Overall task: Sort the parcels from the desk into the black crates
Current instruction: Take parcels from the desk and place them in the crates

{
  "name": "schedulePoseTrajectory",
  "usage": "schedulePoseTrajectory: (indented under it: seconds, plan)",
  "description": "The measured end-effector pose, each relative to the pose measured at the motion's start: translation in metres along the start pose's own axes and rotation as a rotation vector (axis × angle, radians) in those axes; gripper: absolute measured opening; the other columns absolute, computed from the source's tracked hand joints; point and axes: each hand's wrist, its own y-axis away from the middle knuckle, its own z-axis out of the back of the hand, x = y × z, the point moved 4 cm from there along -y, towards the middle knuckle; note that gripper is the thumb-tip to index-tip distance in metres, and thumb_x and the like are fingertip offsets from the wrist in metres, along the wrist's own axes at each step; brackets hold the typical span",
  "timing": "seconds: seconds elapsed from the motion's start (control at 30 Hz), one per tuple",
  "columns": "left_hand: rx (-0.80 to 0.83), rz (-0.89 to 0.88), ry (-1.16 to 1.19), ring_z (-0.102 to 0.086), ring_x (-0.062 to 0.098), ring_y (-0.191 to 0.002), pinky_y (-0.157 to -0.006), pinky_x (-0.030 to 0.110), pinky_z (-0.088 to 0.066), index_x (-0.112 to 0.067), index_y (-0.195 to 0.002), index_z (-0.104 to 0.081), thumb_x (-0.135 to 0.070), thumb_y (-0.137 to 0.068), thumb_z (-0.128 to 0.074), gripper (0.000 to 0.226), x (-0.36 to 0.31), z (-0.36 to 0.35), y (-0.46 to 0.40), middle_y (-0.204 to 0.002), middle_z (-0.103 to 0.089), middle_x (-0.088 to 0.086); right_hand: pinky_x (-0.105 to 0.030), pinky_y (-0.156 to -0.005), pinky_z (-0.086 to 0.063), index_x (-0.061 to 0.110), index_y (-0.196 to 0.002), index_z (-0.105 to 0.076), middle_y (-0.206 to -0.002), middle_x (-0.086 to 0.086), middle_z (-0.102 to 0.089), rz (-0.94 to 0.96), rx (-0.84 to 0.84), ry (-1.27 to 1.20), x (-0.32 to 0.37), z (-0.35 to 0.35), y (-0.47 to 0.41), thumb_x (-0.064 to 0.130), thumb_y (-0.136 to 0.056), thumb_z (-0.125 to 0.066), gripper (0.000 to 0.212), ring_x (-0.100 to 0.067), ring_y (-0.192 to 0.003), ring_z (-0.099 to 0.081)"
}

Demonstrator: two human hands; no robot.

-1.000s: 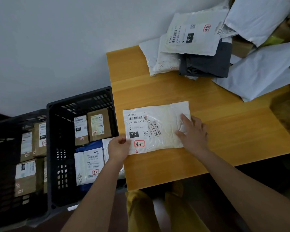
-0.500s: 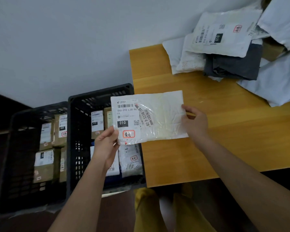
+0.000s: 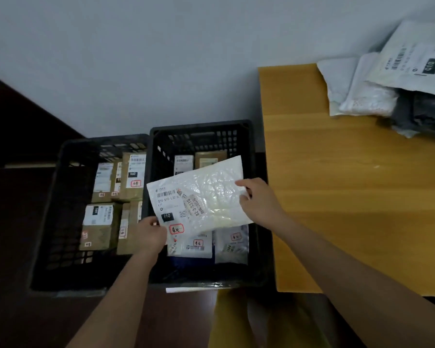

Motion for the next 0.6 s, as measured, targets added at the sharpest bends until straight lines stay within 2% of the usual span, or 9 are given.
schedulePoseTrajectory:
  seconds: [0.07, 0.17, 0.23, 0.3, 0.4, 0.5, 0.6]
  plan:
    - [0.013, -0.011, -0.046, -0.064, 0.024, -0.085, -0.058, 0.031, -0.051, -0.008, -0.120, -0.058, 0.001, -0.093, -0.052, 0.030, 0.010, -0.002, -0.013, -0.110, -0.067, 0.011, -0.014, -0.076, -0.038, 0.015, -0.149, -0.039, -0.149, -0.006, -0.030, -0.067, 0.112, 0.075, -0.004, -0.028, -0.006, 0.012, -0.102, -0.044, 0.047, -0.016, -0.109, -0.051]
    - [0.077, -0.045, -0.132, -0.058, 0.022, -0.087, -0.058, 0.029, -0.048, -0.008, -0.130, -0.048, 0.003, -0.094, -0.048, 0.037, 0.030, -0.013, -0.032, -0.111, -0.061, 0.009, -0.021, -0.095, -0.036, 0.013, -0.151, -0.031, -0.153, -0.011, -0.017, -0.179, 0.230, 0.162, -0.022, -0.067, -0.011, 0.010, -0.101, -0.043, 0.052, -0.026, -0.130, -0.041]
    - [0.153, -0.028, -0.167, -0.058, 0.024, -0.089, -0.069, 0.039, -0.055, -0.008, -0.130, -0.043, 0.007, -0.093, -0.043, 0.041, 0.048, -0.024, -0.047, -0.111, -0.059, 0.010, -0.024, -0.102, -0.035, 0.012, -0.150, -0.031, -0.156, -0.013, -0.011, -0.256, 0.268, 0.214, -0.040, -0.091, -0.014, 0.010, -0.099, -0.045, 0.053, -0.029, -0.134, -0.038]
    - [0.240, 0.003, -0.232, -0.057, 0.026, -0.096, -0.082, 0.044, -0.056, -0.008, -0.128, -0.042, 0.008, -0.092, -0.042, 0.039, 0.069, -0.038, -0.061, -0.113, -0.057, 0.010, -0.025, -0.106, -0.034, 0.011, -0.150, -0.031, -0.160, -0.013, -0.004, -0.325, 0.291, 0.230, -0.062, -0.113, -0.017, 0.009, -0.098, -0.046, 0.054, -0.031, -0.137, -0.035]
    - [0.325, 0.048, -0.362, -0.058, 0.029, -0.103, -0.083, 0.035, -0.052, -0.001, -0.126, -0.047, 0.006, -0.091, -0.042, 0.035, 0.097, -0.059, -0.080, -0.117, -0.057, 0.013, -0.024, -0.110, -0.030, 0.012, -0.153, -0.024, -0.161, -0.013, -0.003, -0.399, 0.330, 0.206, -0.095, -0.143, -0.020, 0.008, -0.098, -0.046, 0.060, -0.029, -0.141, -0.029]
    - [0.392, 0.067, -0.503, -0.059, 0.032, -0.105, -0.084, 0.033, -0.051, 0.002, -0.118, -0.055, 0.001, -0.089, -0.049, 0.030, 0.120, -0.074, -0.097, -0.118, -0.060, 0.018, -0.030, -0.116, -0.027, 0.021, -0.157, -0.013, -0.162, -0.012, -0.001, -0.407, 0.361, 0.242, -0.124, -0.168, -0.023, 0.009, -0.096, -0.050, 0.072, -0.030, -0.145, -0.021]
    - [0.436, -0.096, -0.779, -0.056, 0.028, -0.106, -0.090, 0.039, -0.052, -0.004, -0.116, -0.061, -0.014, -0.088, -0.061, 0.030, 0.132, -0.086, -0.106, -0.124, -0.052, 0.014, -0.040, -0.121, -0.022, 0.040, -0.155, -0.015, -0.163, -0.004, 0.015, -0.341, 0.370, 0.394, -0.145, -0.186, -0.026, 0.002, -0.092, -0.055, 0.084, -0.033, -0.150, 0.000]
